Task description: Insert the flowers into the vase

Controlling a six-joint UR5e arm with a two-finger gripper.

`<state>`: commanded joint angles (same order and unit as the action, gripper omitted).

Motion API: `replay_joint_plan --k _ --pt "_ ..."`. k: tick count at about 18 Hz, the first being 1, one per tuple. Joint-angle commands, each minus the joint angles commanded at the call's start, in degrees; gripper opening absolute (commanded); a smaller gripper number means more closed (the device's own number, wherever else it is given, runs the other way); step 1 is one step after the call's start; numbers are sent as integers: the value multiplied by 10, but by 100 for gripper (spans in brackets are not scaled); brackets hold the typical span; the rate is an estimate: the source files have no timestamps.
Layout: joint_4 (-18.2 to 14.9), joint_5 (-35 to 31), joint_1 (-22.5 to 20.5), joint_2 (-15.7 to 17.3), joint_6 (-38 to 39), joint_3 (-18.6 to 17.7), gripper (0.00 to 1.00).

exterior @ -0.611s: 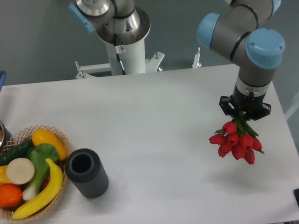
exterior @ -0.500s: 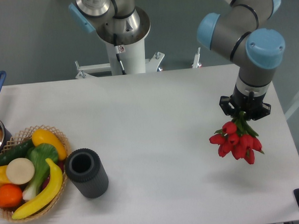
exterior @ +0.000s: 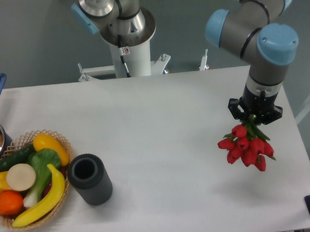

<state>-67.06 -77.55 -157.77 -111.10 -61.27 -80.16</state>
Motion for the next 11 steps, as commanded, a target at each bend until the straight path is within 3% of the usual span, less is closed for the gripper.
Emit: replay_joint_plan --k 5,11 --pt "6 171 8 20 19 14 0" --pt "8 390 27 17 33 15 0"
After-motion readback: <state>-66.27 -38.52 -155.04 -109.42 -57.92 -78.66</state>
